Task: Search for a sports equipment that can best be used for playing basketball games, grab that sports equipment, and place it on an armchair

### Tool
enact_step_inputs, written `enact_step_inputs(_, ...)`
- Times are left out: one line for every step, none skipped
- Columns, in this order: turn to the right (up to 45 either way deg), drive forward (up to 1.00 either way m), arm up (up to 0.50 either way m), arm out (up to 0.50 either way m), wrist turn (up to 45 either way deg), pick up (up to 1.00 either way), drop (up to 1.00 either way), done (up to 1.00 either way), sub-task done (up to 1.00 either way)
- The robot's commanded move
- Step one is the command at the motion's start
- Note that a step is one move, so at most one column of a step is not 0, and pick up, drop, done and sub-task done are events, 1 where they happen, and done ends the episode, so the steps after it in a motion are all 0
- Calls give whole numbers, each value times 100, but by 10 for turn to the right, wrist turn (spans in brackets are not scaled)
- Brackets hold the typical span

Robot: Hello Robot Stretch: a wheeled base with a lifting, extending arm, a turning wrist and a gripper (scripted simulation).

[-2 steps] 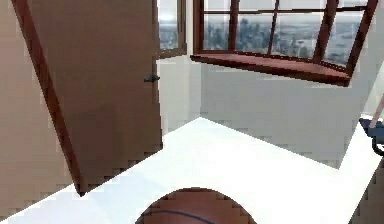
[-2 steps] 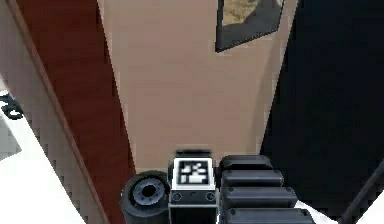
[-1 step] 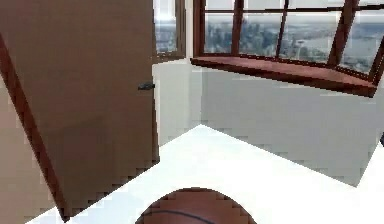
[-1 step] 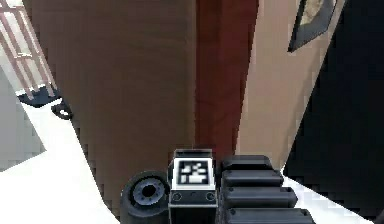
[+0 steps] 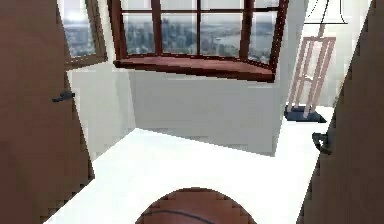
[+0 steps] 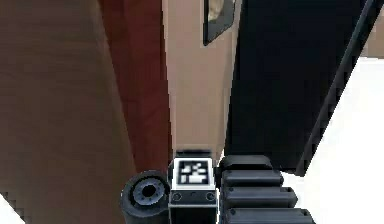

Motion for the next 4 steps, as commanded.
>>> enact_step_inputs(0,85,0,0,0,0,0,0,0)
enact_step_inputs(360,0,0,0,0,0,0,0,0)
enact_step_inputs(0,45,0,0,0,0,0,0,0)
enact_step_inputs(270,0,0,0,0,0,0,0,0)
